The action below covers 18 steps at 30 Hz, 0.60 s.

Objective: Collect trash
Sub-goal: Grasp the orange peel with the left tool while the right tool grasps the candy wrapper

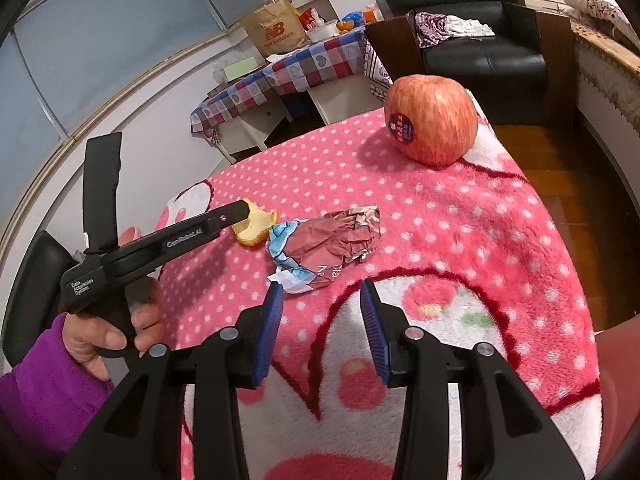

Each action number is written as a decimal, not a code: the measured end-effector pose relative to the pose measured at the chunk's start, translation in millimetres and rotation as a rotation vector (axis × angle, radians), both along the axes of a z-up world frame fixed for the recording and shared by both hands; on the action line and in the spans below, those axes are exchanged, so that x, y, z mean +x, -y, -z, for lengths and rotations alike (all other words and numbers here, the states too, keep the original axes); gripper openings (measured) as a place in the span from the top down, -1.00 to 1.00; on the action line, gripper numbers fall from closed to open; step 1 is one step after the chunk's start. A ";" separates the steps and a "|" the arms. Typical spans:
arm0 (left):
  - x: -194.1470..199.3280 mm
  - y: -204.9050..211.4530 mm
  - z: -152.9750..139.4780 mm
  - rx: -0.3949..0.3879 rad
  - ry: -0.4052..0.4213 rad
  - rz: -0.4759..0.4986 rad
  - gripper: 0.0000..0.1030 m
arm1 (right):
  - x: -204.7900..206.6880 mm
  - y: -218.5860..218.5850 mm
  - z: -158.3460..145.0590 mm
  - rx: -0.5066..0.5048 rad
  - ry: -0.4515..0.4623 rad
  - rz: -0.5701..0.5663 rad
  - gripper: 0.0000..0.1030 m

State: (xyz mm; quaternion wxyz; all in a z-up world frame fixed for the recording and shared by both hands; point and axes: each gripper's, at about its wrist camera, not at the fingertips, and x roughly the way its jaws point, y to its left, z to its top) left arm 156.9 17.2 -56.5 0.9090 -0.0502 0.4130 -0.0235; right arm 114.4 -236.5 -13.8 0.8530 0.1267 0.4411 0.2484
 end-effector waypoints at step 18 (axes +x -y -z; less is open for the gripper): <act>-44.1 -11.2 -22.6 -0.021 0.082 -0.006 0.93 | 33.4 -10.1 16.9 0.131 -0.134 0.031 0.21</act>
